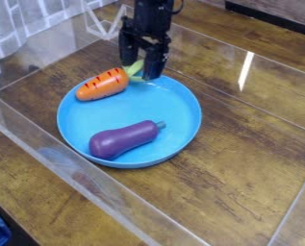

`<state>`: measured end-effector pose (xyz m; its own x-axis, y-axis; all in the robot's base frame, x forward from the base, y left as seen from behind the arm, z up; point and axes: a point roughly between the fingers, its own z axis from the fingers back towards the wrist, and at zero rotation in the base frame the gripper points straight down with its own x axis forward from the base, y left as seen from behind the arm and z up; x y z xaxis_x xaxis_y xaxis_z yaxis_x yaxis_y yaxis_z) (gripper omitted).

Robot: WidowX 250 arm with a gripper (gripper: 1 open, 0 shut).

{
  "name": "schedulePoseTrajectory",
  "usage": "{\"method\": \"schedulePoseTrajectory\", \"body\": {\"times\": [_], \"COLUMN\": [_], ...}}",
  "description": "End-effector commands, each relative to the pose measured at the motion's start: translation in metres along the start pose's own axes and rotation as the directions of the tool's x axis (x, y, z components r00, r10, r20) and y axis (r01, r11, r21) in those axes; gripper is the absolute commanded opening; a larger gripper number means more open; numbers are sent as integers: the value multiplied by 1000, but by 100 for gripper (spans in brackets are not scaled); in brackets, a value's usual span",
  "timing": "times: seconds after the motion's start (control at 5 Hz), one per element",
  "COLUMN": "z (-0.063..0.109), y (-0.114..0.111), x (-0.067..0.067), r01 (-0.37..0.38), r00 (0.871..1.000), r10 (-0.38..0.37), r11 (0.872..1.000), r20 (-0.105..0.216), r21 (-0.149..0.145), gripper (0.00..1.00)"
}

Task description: Remove the lemon from the blue tray and put it on the table

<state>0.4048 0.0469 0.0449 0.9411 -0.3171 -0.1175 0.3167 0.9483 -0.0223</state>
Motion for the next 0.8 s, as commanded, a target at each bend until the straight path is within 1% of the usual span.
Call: {"method": "schedulePoseTrajectory", "body": {"times": [0.0,0.2,0.4,0.6], "z": [14,10,1,-4], "y": [17,26,22,19], "x": [0,2,13,23], "r01": [26,70,73,76], "r00": [999,997,997,996], "r10": [-27,-71,-74,-77], "r11": [999,997,997,997], "r20": [41,38,36,34], "r21": [19,21,18,16], "gripper": [100,100,100,0]}}
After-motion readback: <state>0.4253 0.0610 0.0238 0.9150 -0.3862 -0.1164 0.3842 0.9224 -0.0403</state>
